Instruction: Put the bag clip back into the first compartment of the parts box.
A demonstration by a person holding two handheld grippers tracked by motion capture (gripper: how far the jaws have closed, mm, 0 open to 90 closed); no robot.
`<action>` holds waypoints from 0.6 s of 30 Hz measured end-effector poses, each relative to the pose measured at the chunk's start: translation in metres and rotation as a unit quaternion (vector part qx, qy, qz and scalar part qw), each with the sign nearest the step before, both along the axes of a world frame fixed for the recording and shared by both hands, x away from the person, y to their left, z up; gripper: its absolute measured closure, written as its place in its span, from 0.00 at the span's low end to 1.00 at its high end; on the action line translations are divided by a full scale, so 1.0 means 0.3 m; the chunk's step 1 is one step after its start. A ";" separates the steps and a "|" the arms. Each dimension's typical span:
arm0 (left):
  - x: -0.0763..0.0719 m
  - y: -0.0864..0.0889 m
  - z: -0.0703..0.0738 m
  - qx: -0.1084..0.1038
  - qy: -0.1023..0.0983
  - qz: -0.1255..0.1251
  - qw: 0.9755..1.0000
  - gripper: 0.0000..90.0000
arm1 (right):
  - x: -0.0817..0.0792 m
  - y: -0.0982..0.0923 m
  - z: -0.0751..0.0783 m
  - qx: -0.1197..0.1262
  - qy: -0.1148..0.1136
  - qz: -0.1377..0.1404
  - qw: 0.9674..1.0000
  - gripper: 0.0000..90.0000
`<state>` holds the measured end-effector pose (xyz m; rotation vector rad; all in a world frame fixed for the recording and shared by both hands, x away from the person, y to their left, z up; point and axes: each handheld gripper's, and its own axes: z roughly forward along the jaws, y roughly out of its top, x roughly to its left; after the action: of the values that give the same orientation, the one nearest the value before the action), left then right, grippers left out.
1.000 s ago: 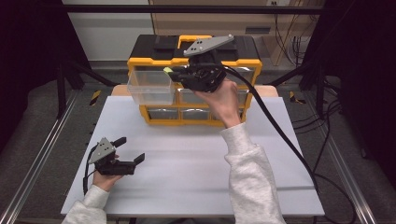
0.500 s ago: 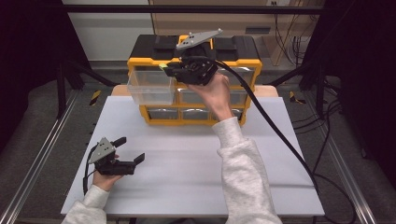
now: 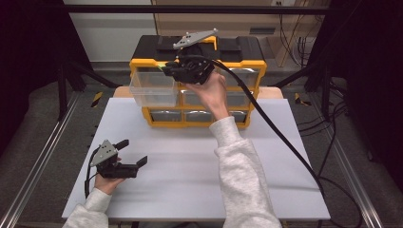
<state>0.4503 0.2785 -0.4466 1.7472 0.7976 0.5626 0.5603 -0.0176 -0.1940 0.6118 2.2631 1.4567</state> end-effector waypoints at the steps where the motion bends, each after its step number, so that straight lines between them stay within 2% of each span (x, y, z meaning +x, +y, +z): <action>1: 0.000 0.000 0.000 0.000 0.000 0.000 1.000 0.00 | 0.003 0.003 -0.001 0.000 0.001 0.000 1.000 0.87; 18: 0.000 -0.001 0.000 0.000 0.000 0.000 1.000 0.00 | 0.027 0.059 -0.027 0.008 0.001 0.000 1.000 0.87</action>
<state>0.4504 0.2784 -0.4468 1.7482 0.7976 0.5618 0.5685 0.0000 -0.2021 0.6179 2.2562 1.4752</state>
